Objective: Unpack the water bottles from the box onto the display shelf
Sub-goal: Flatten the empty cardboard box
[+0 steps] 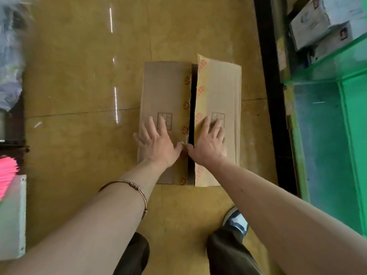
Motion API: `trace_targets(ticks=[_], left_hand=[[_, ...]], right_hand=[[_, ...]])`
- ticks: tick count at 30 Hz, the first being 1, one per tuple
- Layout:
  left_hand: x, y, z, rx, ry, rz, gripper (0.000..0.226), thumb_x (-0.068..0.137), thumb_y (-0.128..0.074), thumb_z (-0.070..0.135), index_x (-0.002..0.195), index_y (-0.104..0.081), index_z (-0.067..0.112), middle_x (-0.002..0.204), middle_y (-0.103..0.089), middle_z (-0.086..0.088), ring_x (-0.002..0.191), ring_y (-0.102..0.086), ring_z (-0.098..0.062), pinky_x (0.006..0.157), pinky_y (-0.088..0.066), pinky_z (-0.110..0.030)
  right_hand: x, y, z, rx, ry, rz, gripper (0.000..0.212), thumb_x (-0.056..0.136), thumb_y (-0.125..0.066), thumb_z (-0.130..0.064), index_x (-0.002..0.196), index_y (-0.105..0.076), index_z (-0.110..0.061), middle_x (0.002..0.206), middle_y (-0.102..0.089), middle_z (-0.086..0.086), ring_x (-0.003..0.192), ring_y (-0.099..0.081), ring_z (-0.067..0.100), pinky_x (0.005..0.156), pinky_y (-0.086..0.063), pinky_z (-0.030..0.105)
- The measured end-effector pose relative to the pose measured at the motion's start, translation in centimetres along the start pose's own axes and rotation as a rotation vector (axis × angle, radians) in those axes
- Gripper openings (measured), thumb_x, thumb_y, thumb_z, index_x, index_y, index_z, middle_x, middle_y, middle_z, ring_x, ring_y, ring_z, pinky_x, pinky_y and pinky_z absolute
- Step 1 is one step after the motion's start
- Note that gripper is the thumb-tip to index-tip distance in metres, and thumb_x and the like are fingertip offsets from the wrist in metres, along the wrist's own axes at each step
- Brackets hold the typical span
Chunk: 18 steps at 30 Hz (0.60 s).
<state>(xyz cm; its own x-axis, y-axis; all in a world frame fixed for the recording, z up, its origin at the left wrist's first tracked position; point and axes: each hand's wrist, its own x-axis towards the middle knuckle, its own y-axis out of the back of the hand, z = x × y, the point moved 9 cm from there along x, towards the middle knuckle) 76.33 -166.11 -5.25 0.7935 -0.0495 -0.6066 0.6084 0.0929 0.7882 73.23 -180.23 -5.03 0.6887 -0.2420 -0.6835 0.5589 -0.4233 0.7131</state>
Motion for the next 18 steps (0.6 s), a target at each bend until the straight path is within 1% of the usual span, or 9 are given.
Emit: trace_targets(ticks=[2, 4, 7, 10, 12, 14, 16, 18], left_hand=[[1.1, -0.8, 0.2, -0.023, 0.01, 0.02, 0.098, 0.086, -0.047, 0.063, 0.15, 0.009, 0.014, 0.156, 0.015, -0.016, 0.144, 0.014, -0.038, 0.113, 0.003, -0.06], [2.0, -1.5, 0.7, -0.04, 0.007, 0.048, 0.101, 0.085, -0.049, 0.063, 0.15, 0.009, 0.013, 0.156, 0.017, -0.017, 0.143, 0.016, -0.038, 0.113, 0.003, -0.062], [3.3, -2.0, 0.9, -0.058, 0.027, 0.127, 0.106, 0.081, -0.055, 0.063, 0.15, 0.007, 0.012, 0.156, 0.015, -0.02, 0.143, 0.016, -0.038, 0.112, 0.001, -0.064], [4.2, -1.8, 0.8, -0.062, 0.057, 0.163, 0.114, 0.075, -0.057, 0.068, 0.15, 0.007, 0.01, 0.156, 0.015, -0.022, 0.143, 0.015, -0.038, 0.11, 0.0, -0.065], [4.7, -1.7, 0.7, -0.064, 0.086, 0.154, 0.121, 0.071, -0.057, 0.073, 0.15, 0.01, 0.009, 0.155, 0.018, -0.023, 0.143, 0.017, -0.039, 0.109, 0.001, -0.066], [5.2, -1.5, 0.7, -0.098, 0.137, 0.141, 0.129, 0.066, -0.058, 0.078, 0.149, 0.013, 0.009, 0.154, 0.021, -0.023, 0.142, 0.019, -0.039, 0.108, 0.003, -0.067], [5.4, -1.5, 1.2, -0.119, 0.161, 0.119, 0.132, 0.064, -0.064, 0.074, 0.149, 0.016, 0.011, 0.153, 0.023, -0.023, 0.142, 0.02, -0.04, 0.107, 0.003, -0.068], [5.5, -1.6, 2.1, -0.12, 0.148, 0.1, 0.132, 0.066, -0.069, 0.066, 0.148, 0.019, 0.014, 0.152, 0.026, -0.023, 0.141, 0.022, -0.04, 0.107, 0.002, -0.07]], right_hand=[[1.2, -0.4, 0.2, -0.025, -0.043, 0.03, 0.099, 0.091, -0.049, -0.052, 0.149, 0.02, -0.008, 0.154, 0.019, 0.026, 0.144, 0.007, 0.042, 0.118, -0.006, 0.051], [2.2, -0.6, 0.9, -0.027, -0.103, 0.044, 0.107, 0.086, -0.053, -0.057, 0.148, 0.02, -0.01, 0.153, 0.021, 0.026, 0.143, 0.009, 0.044, 0.117, -0.004, 0.054], [2.8, -1.3, 1.9, 0.028, -0.209, 0.018, 0.112, 0.083, -0.055, -0.058, 0.147, 0.024, -0.011, 0.152, 0.025, 0.027, 0.142, 0.014, 0.046, 0.114, -0.005, 0.061], [3.1, -1.9, 1.7, 0.054, -0.218, 0.039, 0.104, 0.087, -0.047, -0.055, 0.147, 0.025, -0.011, 0.151, 0.027, 0.028, 0.14, 0.017, 0.049, 0.11, -0.008, 0.068], [3.2, -2.2, 1.3, 0.062, -0.188, 0.072, 0.095, 0.09, -0.041, -0.048, 0.147, 0.024, -0.011, 0.151, 0.027, 0.027, 0.139, 0.017, 0.051, 0.108, -0.009, 0.069], [3.2, -2.2, 1.2, 0.052, -0.165, 0.084, 0.09, 0.091, -0.039, -0.043, 0.147, 0.024, -0.012, 0.151, 0.027, 0.026, 0.139, 0.016, 0.052, 0.108, -0.01, 0.07], [3.1, -2.0, 1.3, 0.049, -0.157, 0.074, 0.091, 0.091, -0.043, -0.041, 0.147, 0.023, -0.013, 0.151, 0.027, 0.025, 0.139, 0.015, 0.051, 0.107, -0.012, 0.07], [2.9, -1.7, 1.5, 0.038, -0.154, 0.063, 0.094, 0.091, -0.046, -0.042, 0.148, 0.023, -0.013, 0.152, 0.027, 0.024, 0.14, 0.014, 0.05, 0.107, -0.015, 0.07]])
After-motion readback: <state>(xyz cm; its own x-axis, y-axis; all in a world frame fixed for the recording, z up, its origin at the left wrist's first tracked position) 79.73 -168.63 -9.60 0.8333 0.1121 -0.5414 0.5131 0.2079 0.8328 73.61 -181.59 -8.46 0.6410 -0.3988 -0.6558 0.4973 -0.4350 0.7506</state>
